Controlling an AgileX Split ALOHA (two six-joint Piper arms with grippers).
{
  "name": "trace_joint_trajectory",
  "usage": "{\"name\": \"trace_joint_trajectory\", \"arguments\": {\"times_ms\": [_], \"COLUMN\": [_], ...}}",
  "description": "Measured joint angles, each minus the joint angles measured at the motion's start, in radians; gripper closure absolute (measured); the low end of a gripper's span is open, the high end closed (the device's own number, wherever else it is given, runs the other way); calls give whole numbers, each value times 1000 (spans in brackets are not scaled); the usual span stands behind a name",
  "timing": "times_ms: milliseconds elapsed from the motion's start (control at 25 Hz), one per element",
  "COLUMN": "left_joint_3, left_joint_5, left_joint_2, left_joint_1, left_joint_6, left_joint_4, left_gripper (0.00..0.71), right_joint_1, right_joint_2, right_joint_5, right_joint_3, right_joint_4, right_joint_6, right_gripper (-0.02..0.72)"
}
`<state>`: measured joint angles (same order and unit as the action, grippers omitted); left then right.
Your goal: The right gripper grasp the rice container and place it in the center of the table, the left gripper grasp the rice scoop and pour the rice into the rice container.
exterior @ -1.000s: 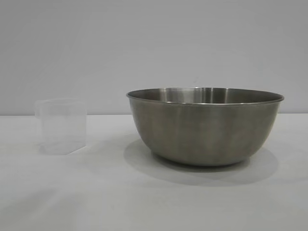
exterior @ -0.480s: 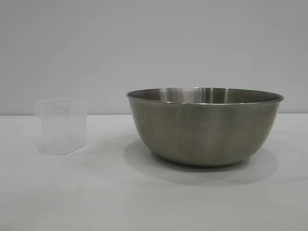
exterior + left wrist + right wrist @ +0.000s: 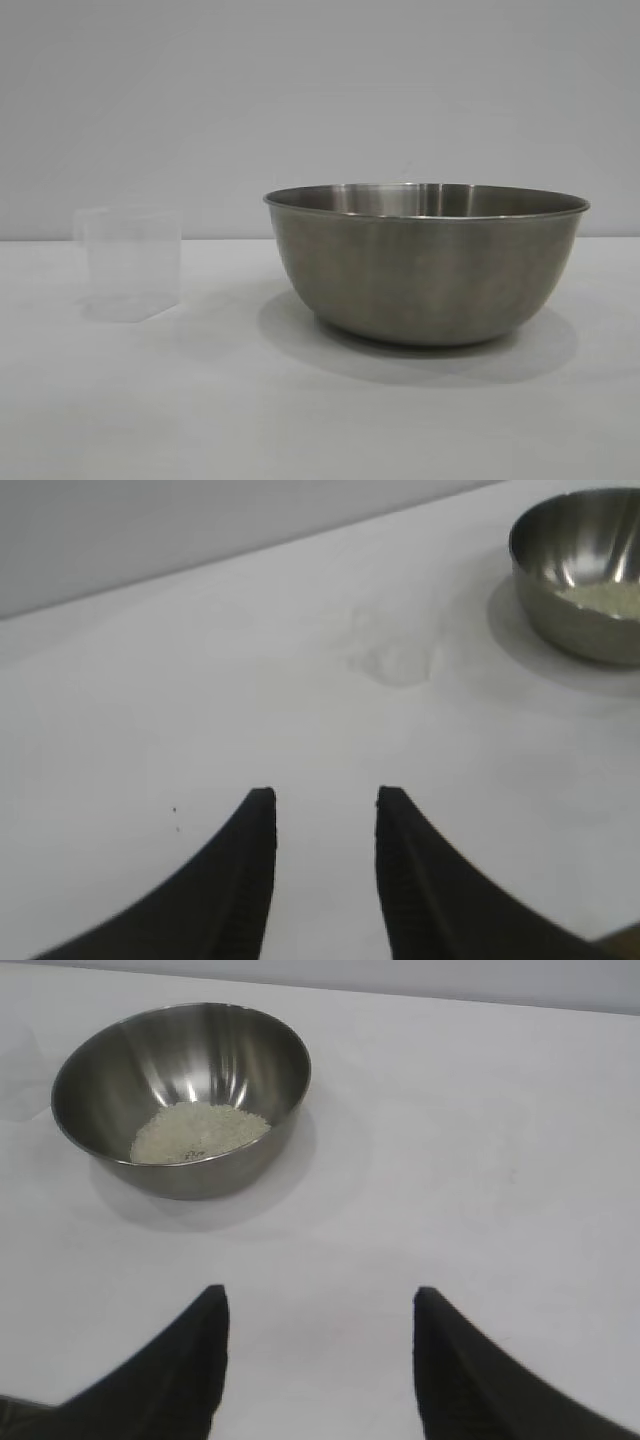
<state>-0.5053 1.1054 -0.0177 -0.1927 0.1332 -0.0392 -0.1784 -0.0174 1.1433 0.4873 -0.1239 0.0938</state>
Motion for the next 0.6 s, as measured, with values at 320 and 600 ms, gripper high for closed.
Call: {"name": "trace_joint_trajectory", "arguments": {"times_ms": [320, 600], "left_joint_3": [14, 14], "left_joint_5": [16, 16], "left_joint_2": [-1, -1], "left_joint_1": [0, 0], "left_joint_6": [-9, -109], "left_joint_4": [-18, 46], "left_gripper": [506, 506], "right_joint_1": [0, 0], "right_joint_2": [0, 0], "right_joint_5": [0, 0], "right_joint_3": [0, 0], "right_joint_4": [0, 0], "right_joint_6": [0, 0], "right_gripper": [316, 316]}}
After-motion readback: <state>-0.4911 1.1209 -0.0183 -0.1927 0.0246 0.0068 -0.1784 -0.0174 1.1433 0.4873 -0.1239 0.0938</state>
